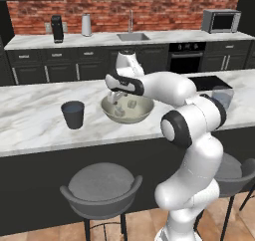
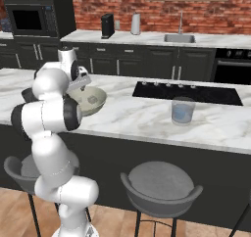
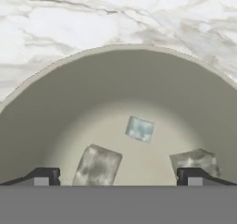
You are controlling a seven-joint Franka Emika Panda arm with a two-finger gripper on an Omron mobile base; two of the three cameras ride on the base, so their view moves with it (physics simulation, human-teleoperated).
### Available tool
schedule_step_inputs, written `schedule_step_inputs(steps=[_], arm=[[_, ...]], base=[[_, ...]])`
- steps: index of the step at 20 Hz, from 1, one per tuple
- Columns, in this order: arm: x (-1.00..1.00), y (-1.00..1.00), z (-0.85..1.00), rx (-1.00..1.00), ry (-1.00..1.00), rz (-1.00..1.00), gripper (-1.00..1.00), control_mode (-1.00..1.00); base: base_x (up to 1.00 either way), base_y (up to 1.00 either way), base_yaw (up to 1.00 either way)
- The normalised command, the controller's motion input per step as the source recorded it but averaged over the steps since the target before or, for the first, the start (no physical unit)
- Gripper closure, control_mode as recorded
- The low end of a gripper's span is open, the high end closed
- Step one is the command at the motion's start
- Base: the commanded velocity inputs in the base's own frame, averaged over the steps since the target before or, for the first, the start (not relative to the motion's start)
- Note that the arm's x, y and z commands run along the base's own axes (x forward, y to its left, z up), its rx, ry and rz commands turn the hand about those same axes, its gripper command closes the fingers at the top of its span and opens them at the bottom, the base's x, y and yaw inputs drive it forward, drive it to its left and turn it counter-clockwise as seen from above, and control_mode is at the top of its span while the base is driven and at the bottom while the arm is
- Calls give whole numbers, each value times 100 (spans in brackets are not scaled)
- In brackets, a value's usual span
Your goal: There are four ice cubes in the ice bowl. Place two ice cubes in each glass of water.
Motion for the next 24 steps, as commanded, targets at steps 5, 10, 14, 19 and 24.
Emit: schedule_step_inputs(steps=[5, 10, 14, 19, 24], arm=[[45, 3, -27, 0, 0, 0, -100, -100], [39, 5, -24, 0, 0, 0, -100, -100], [30, 0, -24, 0, 0, 0, -100, -100], [9, 0, -19, 0, 0, -1, -100, -100], [-15, -2, -6, 0, 0, -4, -100, -100]], base=[[0, 0, 0], [0, 0, 0], [0, 0, 0], [0, 0, 0], [0, 0, 0]])
